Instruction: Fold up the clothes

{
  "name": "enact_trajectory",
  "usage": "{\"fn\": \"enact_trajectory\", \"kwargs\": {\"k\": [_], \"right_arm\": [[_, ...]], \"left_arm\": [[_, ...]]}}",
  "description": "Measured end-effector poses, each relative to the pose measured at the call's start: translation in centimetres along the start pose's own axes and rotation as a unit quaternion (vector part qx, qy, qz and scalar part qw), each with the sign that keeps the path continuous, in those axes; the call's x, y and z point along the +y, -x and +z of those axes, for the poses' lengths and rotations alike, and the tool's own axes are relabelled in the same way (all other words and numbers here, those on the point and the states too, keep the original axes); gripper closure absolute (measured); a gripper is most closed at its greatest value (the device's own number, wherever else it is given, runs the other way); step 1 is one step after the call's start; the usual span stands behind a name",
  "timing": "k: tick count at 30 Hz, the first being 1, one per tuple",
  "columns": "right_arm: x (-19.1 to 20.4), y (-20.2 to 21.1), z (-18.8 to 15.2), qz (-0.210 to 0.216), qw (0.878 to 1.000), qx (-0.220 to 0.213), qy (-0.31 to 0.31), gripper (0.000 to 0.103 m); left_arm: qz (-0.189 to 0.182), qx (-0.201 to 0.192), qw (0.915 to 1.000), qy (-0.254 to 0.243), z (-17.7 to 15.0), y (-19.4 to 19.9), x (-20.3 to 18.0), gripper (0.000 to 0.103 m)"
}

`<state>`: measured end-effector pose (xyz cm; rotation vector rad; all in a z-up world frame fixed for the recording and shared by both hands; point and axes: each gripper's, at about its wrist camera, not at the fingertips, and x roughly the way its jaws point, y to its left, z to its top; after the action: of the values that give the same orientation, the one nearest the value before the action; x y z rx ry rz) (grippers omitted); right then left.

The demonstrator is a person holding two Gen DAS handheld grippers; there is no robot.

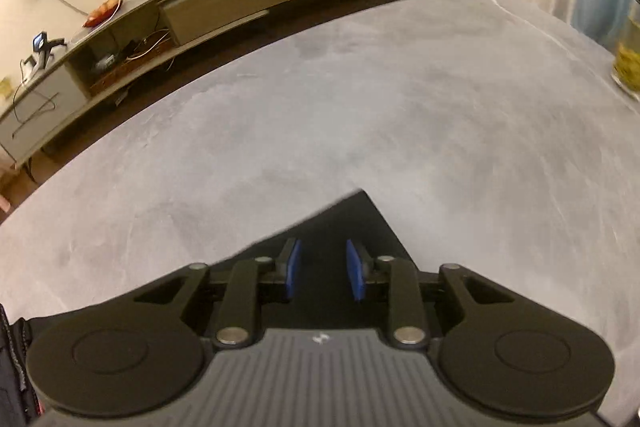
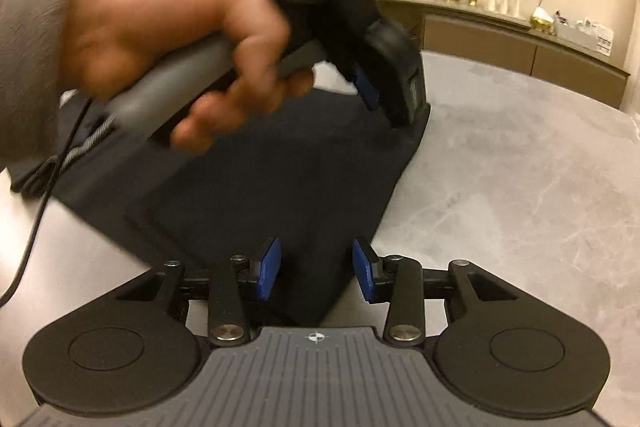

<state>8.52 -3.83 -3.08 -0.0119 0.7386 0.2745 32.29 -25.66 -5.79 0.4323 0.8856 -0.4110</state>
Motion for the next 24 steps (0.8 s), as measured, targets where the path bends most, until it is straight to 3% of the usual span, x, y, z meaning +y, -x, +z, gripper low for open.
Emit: {"fn": "enact_trajectory", "kwargs": {"k": [5,8,9,10,12,14,18,24], "right_arm": [[0.9,2.4,-0.7,0.029,0.999,0.024,0.012,0.06],[-0.6,3.5,-0.2,0.033,0.999,-0.003,-0.031,0.059],[-1.0,4.1,0.0,0.03,0.998,-0.019,-0.046,0.052],[-1.5,4.7,0.3,0.023,0.997,-0.034,-0.068,0.039],[-2.0,4.9,0.6,0.016,0.994,-0.044,-0.101,0.029],[-2.1,4.8,0.8,0.015,0.992,-0.043,-0.121,0.029],[0.3,3.8,0.4,-0.003,0.995,-0.03,-0.092,0.03],[1.7,2.3,-1.1,-0.05,0.998,-0.009,-0.049,0.032]], "left_arm": [[0.018,-0.008,0.9995,0.024,-2.1,3.0,1.5,0.078],[0.029,-0.013,0.9987,0.039,-3.5,5.1,2.4,0.071],[0.033,-0.015,0.9984,0.044,-4.0,5.7,2.8,0.068],[0.037,-0.016,0.998,0.049,-4.4,6.4,3.1,0.066],[0.041,-0.018,0.9972,0.06,-5.8,7.7,3.7,0.067],[0.038,-0.012,0.9961,0.079,-8.2,8.8,4.5,0.067],[0.017,0.014,0.9926,0.119,-11.9,9.3,5.4,0.067],[-0.02,0.015,0.9881,0.152,-13.0,10.3,4.4,0.067]]}}
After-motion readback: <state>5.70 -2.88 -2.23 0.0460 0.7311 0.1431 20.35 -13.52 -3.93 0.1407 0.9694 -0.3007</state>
